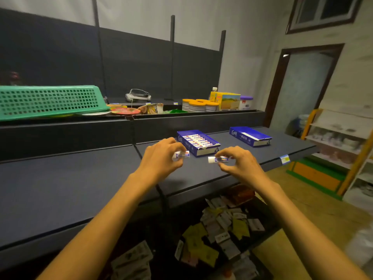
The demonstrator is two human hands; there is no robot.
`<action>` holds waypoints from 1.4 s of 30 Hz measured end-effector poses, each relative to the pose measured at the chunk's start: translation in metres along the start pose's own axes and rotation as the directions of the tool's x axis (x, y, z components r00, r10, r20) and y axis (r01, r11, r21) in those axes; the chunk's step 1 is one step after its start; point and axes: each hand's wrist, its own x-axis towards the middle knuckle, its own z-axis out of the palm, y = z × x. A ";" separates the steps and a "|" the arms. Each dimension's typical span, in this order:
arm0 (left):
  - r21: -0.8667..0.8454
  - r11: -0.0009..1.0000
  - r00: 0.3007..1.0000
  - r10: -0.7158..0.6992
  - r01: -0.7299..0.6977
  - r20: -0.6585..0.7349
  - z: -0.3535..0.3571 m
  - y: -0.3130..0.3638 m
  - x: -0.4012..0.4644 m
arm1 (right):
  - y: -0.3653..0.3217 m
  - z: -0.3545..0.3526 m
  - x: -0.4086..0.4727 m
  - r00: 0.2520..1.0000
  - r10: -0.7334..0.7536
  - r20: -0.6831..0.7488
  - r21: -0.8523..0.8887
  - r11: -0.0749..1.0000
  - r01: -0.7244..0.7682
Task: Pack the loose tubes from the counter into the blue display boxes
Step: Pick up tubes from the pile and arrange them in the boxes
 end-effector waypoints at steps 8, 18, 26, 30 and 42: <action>0.040 0.995 0.996 -0.093 0.093 0.006 0.041 -0.013 0.077 | 0.069 0.004 0.082 0.999 -0.015 0.039 0.033 0.999 0.013; 0.086 0.967 0.971 -0.235 0.238 -0.042 0.096 -0.025 0.144 | 0.142 0.034 0.174 0.984 -0.152 0.093 0.145 0.980 0.138; 0.147 0.903 0.915 -0.398 0.403 -0.065 0.120 -0.026 0.171 | 0.177 0.065 0.238 0.936 -0.328 0.128 0.228 0.928 0.294; 0.199 0.871 0.893 -0.447 0.448 -0.054 0.129 -0.031 0.186 | 0.178 0.076 0.264 0.907 -0.393 0.150 0.270 0.899 0.344; 0.336 0.863 0.881 -0.447 0.378 0.157 0.166 -0.063 0.221 | 0.185 0.101 0.306 0.878 -0.449 0.165 0.324 0.866 0.382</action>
